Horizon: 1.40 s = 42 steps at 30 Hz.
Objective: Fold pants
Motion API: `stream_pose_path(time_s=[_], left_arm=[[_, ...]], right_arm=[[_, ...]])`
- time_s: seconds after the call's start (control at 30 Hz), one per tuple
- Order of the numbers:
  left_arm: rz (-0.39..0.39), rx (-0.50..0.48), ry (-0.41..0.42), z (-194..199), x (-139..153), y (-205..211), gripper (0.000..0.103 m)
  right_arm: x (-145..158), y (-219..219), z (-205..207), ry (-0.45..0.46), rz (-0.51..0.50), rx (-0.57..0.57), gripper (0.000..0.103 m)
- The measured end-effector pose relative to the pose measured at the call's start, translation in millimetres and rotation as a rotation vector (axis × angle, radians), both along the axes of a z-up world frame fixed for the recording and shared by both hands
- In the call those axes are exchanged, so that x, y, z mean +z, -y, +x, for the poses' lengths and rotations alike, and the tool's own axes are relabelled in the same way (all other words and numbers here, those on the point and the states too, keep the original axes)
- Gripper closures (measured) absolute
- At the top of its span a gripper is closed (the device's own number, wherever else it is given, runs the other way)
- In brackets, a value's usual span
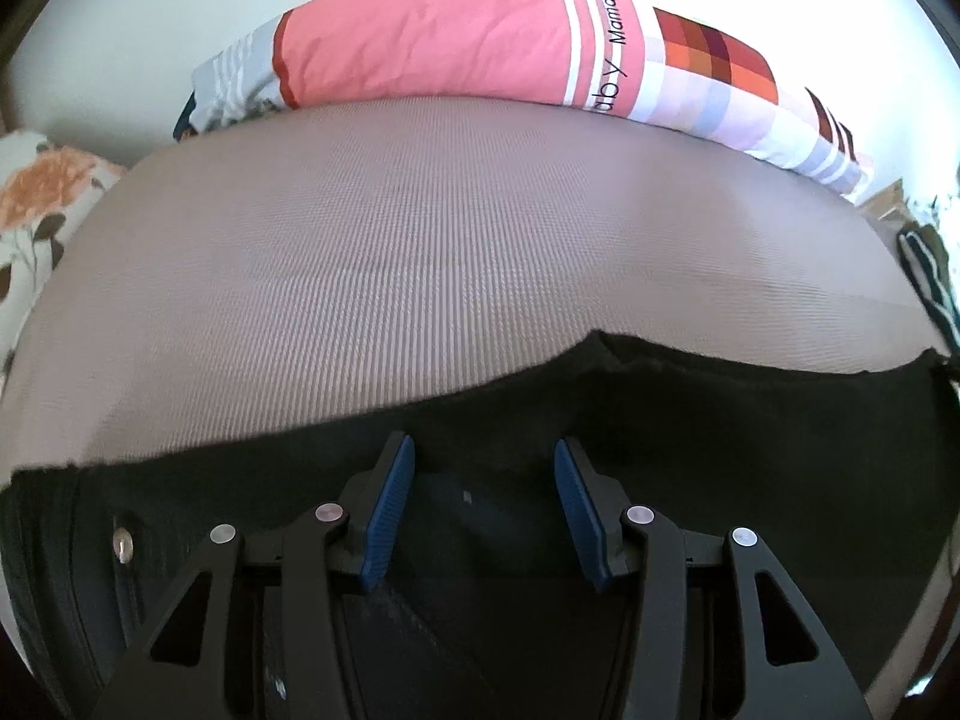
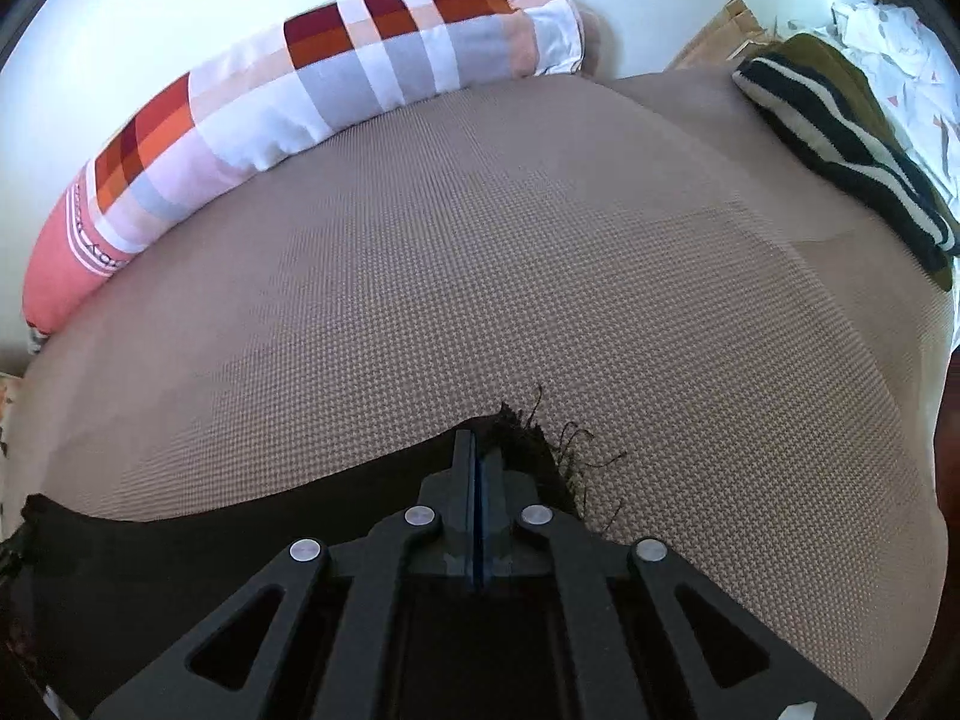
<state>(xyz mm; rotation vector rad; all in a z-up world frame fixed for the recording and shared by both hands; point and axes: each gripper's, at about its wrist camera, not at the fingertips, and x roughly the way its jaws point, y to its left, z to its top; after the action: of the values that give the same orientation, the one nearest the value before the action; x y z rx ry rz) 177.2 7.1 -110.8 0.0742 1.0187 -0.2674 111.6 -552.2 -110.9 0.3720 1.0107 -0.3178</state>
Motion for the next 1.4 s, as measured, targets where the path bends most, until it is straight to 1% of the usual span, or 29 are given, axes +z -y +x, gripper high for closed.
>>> stream_pose_path(time_s=[0.03,0.07,0.1,0.2,0.27,0.3,0.4,0.47,0.6,0.73,0.77,0.8,0.83,0.93,0.97,1.03,1.1,1.13,1.17,1.2,1.27,1.33,1.4], left_arm=[[0.004,-0.004,-0.003,2,-1,1,0.052],[0.000,-0.009,-0.009,4,0,0,0.051],[-0.005,-0.013,-0.012,3,2,-1,0.051],[-0.028,-0.008,0.003,-8,15,-13,0.052],[-0.061,-0.006,0.029,-19,27,-26,0.051],[-0.062,0.002,0.041,-25,32,-33,0.051],[-0.023,0.031,0.081,-41,42,-54,0.050],[0.002,0.068,0.085,-49,43,-71,0.048],[-0.005,0.158,0.060,-57,39,-107,0.048],[0.011,0.215,0.043,-63,31,-133,0.047],[-0.005,0.215,0.032,-63,27,-138,0.047],[-0.020,0.210,0.028,-65,25,-141,0.047],[-0.018,0.200,0.037,-66,24,-141,0.047],[0.007,0.177,0.047,-65,22,-136,0.047],[0.005,0.174,0.049,-65,21,-136,0.047],[-0.013,0.172,0.051,-64,21,-139,0.047],[-0.045,0.173,0.047,-63,21,-143,0.047],[-0.057,0.171,0.045,-63,21,-145,0.047],[-0.064,0.168,0.044,-62,22,-147,0.047],[-0.065,0.165,0.045,-62,22,-147,0.047],[-0.059,0.161,0.049,-61,22,-146,0.047],[-0.046,0.163,0.052,-61,22,-144,0.047],[-0.013,0.163,0.054,-61,22,-138,0.047]], right_arm=[[3,0,-1,-0.020,0.009,-0.011,0.090],[8,-1,-4,-0.026,0.006,-0.019,0.086],[16,-6,-9,-0.019,-0.020,-0.023,0.084],[40,-29,-17,0.012,-0.069,0.023,0.084],[56,-56,-14,0.042,-0.054,0.113,0.084],[61,-73,-8,0.052,-0.032,0.175,0.084],[68,-135,18,0.060,0.042,0.376,0.084],[65,-188,41,0.053,0.081,0.529,0.084],[55,-281,76,0.033,0.156,0.755,0.083],[46,-354,97,0.004,0.175,0.938,0.083],[43,-367,101,-0.006,0.174,0.971,0.080],[40,-379,107,-0.016,0.169,1.000,0.071],[36,-392,112,-0.024,0.162,1.027,0.068],[27,-420,126,-0.050,0.128,1.084,0.068],[24,-426,129,-0.057,0.121,1.099,0.068],[16,-436,138,-0.086,0.108,1.126,0.068],[11,-438,141,-0.107,0.132,1.153,0.069],[10,-440,141,-0.109,0.149,1.167,0.080],[12,-442,141,-0.101,0.156,1.180,0.094],[17,-444,139,-0.071,0.143,1.188,0.099],[22,-446,139,-0.041,0.094,1.172,0.100],[16,-450,142,-0.042,0.063,1.136,0.100],[10,-450,143,-0.027,0.046,1.115,0.101]])
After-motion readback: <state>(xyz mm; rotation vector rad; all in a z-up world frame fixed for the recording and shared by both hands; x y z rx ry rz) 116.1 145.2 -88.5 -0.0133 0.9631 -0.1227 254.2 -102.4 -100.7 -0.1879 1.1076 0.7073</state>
